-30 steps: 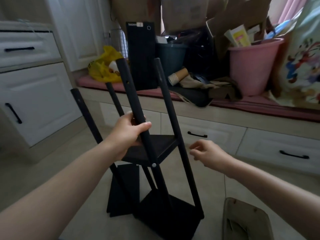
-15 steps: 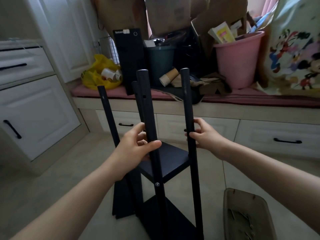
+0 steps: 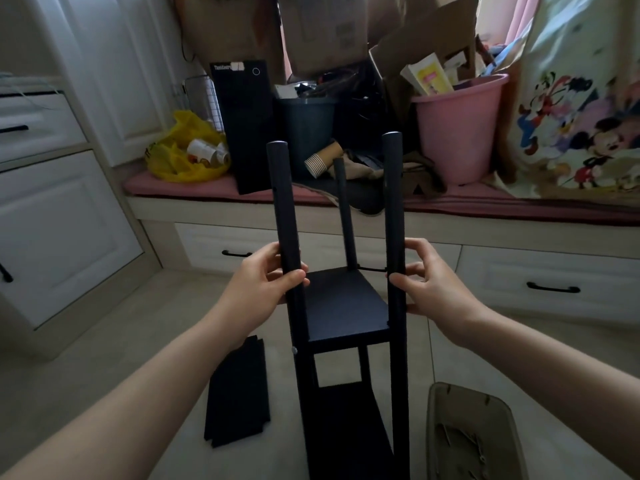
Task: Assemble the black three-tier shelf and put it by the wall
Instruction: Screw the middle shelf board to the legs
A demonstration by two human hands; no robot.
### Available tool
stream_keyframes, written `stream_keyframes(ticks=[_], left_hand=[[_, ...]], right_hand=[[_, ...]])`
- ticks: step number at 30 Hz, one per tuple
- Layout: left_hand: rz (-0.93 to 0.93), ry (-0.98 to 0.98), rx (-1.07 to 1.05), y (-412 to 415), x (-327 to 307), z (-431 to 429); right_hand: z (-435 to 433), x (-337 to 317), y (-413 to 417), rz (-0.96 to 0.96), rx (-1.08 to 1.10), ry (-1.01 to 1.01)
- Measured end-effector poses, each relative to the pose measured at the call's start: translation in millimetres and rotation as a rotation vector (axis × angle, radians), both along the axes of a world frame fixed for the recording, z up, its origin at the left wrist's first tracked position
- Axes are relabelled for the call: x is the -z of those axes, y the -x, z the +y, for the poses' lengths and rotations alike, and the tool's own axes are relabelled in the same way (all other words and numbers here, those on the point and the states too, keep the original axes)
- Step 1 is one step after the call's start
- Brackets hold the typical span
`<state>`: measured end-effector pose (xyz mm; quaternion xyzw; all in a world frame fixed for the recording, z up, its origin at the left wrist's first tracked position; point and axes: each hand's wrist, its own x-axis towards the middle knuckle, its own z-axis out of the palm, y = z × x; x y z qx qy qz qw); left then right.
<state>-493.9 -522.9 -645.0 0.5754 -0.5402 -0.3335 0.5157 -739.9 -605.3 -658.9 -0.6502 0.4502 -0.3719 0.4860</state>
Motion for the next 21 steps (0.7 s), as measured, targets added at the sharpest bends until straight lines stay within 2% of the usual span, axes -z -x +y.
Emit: stream_keyframes(ticks=[7, 14, 21], left_hand=[[-0.135, 0.015, -0.038, 0.2, 4.0, -10.1], [-0.062, 0.003, -0.165, -13.6, 15.3, -9.8], [-0.217, -0.050, -0.197, -22.6, 29.3, -3.0]], right_hand=[[9.0, 1.5, 11.8, 0.008, -0.055, -0.015], [20.9, 11.7, -11.5, 0.140, -0.133, 0.088], [22.7, 18.7, -21.0, 0.161, -0.162, 0.114]])
